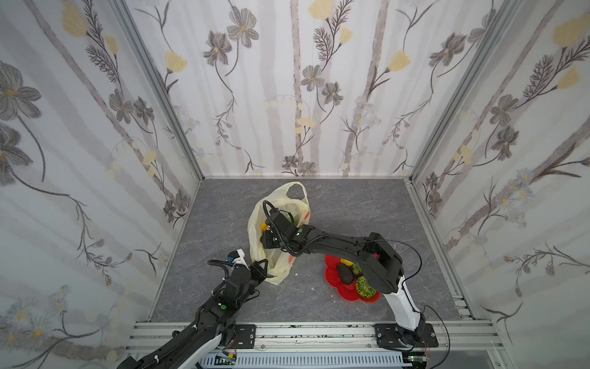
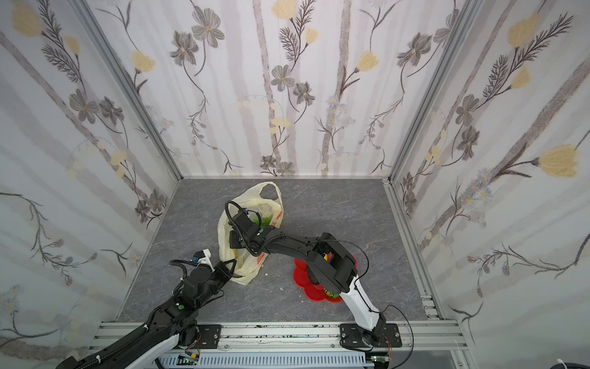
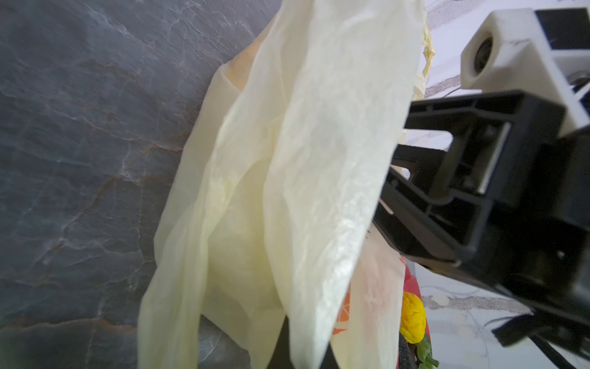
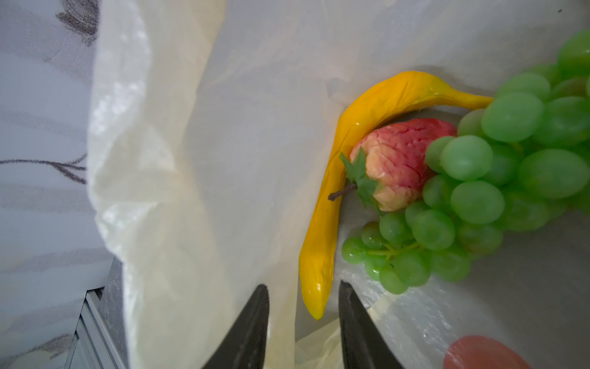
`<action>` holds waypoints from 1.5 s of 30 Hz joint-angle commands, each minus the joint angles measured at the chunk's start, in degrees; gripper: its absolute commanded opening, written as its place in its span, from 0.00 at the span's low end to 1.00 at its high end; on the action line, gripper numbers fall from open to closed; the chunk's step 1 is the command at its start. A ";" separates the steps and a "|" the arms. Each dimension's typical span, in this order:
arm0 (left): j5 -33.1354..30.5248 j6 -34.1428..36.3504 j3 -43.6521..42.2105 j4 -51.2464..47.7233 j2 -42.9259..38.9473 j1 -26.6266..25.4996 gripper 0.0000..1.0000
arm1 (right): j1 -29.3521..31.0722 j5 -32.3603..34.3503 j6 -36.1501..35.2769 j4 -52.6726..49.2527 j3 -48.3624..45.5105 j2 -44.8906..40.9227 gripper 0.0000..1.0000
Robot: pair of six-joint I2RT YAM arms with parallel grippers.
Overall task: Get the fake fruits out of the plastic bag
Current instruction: 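Grasp the red strawberry by its stem with the right gripper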
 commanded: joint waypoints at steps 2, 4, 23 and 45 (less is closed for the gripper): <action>-1.27 -0.89 -2.29 1.11 -0.31 0.02 0.00 | -0.98 -0.68 1.56 0.64 2.26 2.09 0.38; -1.33 -0.68 -1.92 1.07 0.21 -0.03 0.00 | -1.40 -2.17 2.03 0.48 3.40 3.31 0.38; -2.43 -0.55 -1.50 0.24 0.67 -0.05 0.00 | -2.46 -10.12 9.47 4.91 4.77 7.67 0.40; -2.17 -0.93 -1.81 -0.65 -1.04 -0.07 0.00 | -4.17 -11.19 15.24 7.46 8.70 11.73 0.40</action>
